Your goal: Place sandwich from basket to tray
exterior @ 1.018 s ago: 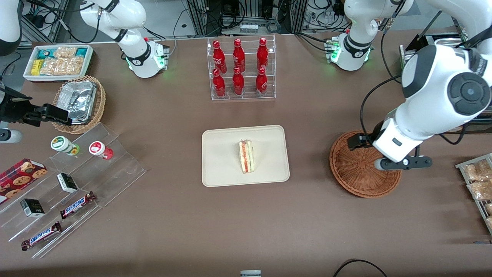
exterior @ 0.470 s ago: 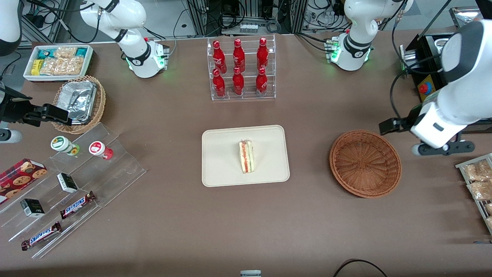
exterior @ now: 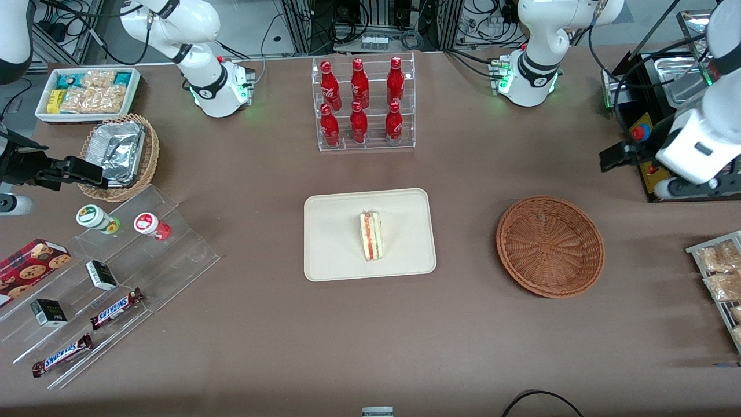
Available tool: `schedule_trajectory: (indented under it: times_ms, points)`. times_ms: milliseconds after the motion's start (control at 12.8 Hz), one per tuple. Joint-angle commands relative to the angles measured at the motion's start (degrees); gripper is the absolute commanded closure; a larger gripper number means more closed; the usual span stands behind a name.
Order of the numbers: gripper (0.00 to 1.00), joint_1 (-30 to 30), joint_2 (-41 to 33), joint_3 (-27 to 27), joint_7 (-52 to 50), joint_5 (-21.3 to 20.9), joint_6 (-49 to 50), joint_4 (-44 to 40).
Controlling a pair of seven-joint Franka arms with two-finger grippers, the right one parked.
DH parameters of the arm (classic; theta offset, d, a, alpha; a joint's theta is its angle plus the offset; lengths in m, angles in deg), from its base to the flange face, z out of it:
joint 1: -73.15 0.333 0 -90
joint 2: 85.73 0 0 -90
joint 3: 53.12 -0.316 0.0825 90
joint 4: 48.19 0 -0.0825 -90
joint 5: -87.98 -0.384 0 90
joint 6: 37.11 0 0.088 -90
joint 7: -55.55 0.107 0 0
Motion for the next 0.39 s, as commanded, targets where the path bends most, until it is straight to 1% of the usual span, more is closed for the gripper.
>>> schedule_trajectory:
  times_ms: [0,313]
  points:
    - [0.00,-2.68,-3.76,-4.79,4.77,0.90,3.87,1.52]
    - [0.00,-2.77,-5.08,-4.79,5.04,0.90,6.61,1.43]
